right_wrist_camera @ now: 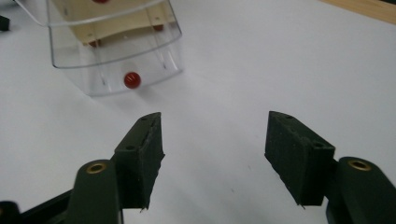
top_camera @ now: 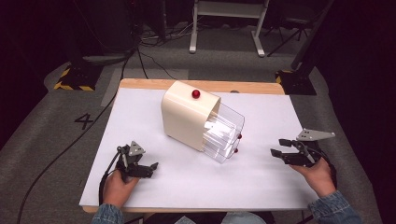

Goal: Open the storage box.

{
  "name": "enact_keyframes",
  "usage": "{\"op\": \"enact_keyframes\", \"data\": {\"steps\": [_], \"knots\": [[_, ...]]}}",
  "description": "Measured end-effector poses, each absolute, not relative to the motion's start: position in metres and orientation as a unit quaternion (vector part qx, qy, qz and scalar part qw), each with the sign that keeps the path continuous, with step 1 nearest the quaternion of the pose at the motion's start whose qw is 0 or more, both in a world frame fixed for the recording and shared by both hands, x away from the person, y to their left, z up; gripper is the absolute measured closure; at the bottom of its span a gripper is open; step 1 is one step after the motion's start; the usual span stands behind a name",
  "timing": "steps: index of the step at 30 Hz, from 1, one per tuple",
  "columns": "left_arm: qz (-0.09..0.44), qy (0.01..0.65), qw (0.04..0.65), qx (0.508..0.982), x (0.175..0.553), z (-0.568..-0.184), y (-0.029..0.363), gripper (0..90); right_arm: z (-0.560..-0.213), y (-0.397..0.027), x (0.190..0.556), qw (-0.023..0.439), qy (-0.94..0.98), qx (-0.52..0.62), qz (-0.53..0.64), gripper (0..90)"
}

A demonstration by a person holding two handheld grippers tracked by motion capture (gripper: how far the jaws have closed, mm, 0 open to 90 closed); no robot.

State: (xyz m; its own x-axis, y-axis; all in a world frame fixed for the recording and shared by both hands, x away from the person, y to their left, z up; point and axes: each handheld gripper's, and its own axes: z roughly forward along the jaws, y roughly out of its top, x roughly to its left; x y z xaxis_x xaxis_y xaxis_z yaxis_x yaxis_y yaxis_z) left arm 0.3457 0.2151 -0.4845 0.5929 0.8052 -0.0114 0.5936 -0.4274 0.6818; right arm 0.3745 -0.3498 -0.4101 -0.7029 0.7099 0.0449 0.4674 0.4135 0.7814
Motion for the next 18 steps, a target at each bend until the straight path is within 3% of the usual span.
{"op": "enact_keyframes", "data": {"steps": [5,18], "knots": [[0.161,0.422,0.329,0.829,0.346,-0.485,0.215,11.0,-0.424,-0.371,0.374,0.140,0.826,0.374,0.397,33.7],[0.159,0.422,0.329,0.829,0.345,-0.484,0.215,11.0,-0.464,-0.393,0.377,0.125,0.829,0.398,0.373,14.2]]}}
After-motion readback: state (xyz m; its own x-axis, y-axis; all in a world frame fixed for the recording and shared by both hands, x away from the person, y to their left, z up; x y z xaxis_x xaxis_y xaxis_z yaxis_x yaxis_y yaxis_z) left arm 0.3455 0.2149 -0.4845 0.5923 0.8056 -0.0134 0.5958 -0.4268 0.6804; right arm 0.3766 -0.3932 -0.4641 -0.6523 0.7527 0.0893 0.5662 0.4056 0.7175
